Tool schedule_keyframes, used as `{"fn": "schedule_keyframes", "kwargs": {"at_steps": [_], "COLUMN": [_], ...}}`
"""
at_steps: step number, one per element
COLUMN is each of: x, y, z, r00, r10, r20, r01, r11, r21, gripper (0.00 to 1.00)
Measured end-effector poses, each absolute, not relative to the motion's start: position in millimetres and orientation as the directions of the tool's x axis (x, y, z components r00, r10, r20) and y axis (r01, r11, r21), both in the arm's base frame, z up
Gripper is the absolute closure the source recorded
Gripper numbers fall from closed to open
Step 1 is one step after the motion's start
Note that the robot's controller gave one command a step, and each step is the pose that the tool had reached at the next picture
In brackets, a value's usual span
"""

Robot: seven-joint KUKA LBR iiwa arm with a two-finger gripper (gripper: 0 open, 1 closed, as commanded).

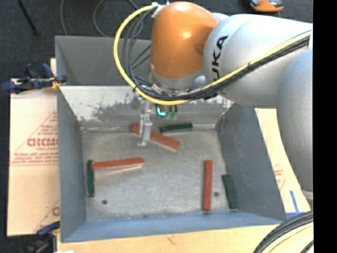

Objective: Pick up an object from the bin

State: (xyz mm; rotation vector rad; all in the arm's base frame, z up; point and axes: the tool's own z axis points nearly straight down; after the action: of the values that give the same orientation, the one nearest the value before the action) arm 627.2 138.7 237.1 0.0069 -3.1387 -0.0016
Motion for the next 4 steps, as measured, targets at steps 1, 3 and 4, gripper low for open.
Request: {"fn": "schedule_keyframes", "kwargs": {"at_steps": [1,3,4], "x": [617.4,617.0,649.3], "y": [123.1,144.3,117.0], "z": [105.9,71.2,71.4], "r00": [-0.952,-0.943,-0.665], "r10": [-0.306,-0.331,-0.747], "r20": [0.002,-0.004,-0.004], "r01": [-0.306,-0.331,-0.747], "r11": [0.952,0.943,0.665], "r21": [-0.001,0.001,-0.004], "gripper": [0.00,1.00,1.00]}}
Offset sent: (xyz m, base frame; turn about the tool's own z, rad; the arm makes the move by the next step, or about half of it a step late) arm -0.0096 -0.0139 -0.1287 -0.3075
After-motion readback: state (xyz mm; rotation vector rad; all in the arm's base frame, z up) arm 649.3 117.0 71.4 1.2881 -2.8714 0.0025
